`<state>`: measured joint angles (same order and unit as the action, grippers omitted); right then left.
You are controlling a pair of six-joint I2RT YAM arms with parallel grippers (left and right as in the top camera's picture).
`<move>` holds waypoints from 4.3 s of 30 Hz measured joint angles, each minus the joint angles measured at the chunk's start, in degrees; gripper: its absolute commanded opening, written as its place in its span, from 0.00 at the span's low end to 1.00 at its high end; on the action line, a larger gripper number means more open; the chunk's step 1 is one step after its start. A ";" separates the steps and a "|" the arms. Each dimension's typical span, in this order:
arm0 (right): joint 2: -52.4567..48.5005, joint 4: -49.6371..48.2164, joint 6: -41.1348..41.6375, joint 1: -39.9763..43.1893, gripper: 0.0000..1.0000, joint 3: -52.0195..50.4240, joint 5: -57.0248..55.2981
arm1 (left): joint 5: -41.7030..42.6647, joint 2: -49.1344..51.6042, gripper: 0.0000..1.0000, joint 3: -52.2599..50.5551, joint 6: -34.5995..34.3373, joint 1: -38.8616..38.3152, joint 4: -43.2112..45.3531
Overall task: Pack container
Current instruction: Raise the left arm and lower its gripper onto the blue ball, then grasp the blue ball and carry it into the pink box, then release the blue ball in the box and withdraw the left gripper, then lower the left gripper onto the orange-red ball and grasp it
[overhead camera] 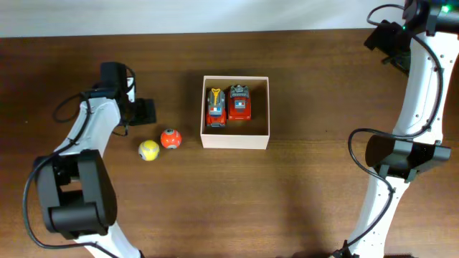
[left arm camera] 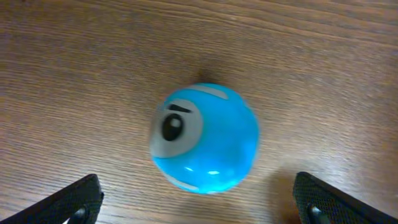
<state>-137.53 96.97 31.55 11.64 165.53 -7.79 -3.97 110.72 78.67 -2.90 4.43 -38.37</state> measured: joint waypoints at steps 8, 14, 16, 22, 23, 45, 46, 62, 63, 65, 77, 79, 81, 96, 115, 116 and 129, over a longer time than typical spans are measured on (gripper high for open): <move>0.00 0.00 0.00 0.00 0.99 0.00 -0.02 | -0.11 3.74 1.00 0.00 0.00 0.48 1.46; 0.00 0.00 0.00 0.00 0.99 0.00 0.00 | 0.55 5.33 0.84 0.00 -0.02 0.48 2.89; 0.00 0.00 0.00 0.00 0.99 0.00 -0.02 | 0.66 5.33 0.67 0.00 -0.11 0.48 3.45; 0.00 0.00 -0.02 0.00 0.99 0.00 -0.02 | 0.76 5.33 0.43 0.00 -0.55 0.48 5.27; 0.00 0.00 0.00 0.00 0.99 0.00 -0.02 | 0.76 5.33 0.41 0.00 -0.87 0.48 5.38; 0.00 0.00 0.02 0.00 0.99 0.00 0.00 | 17.14 3.13 0.41 14.73 1.20 0.48 -11.74; 0.00 0.00 0.00 0.00 0.99 0.00 -0.02 | 20.33 2.38 0.41 15.63 2.05 0.48 -12.52; 0.00 0.00 0.02 0.00 0.99 0.00 -0.02 | 44.70 -1.44 0.37 17.14 23.98 -10.62 -24.26; 0.00 0.02 0.02 0.00 0.99 0.00 0.00 | 43.89 -1.44 0.37 17.14 24.48 -11.85 -24.57; 0.00 0.00 0.00 0.00 0.99 0.00 -0.02 | 41.90 -1.44 0.37 17.14 25.16 -14.01 -25.09; 0.00 0.00 0.04 0.00 0.99 0.00 0.00 | 27.17 -1.44 0.50 17.14 26.34 -22.88 -25.24; 0.00 0.00 0.02 0.00 0.99 0.00 0.00 | 25.64 -1.44 0.61 17.14 26.67 -22.88 -25.20; 0.00 0.00 0.04 0.00 0.99 0.00 0.00 | 24.30 -1.44 0.75 17.14 27.04 -22.88 -25.03; 0.00 0.00 0.02 0.00 0.99 0.00 0.00 | 21.22 -1.44 1.00 17.14 25.22 -22.60 -22.84; 0.00 0.02 0.00 0.00 0.99 0.00 0.00 | 4.79 -5.60 1.00 14.62 0.70 -11.21 -26.14; 0.00 0.00 0.00 0.00 0.99 0.00 0.00 | 4.13 -5.42 0.99 13.84 0.04 -11.30 -26.14; 0.00 0.00 0.02 0.00 0.99 0.00 0.00 | 1.97 -0.55 1.00 9.49 -2.58 -11.32 -22.60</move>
<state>-137.53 96.97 31.57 11.64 165.53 -7.79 -2.00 110.17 88.16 -5.48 -6.90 -60.97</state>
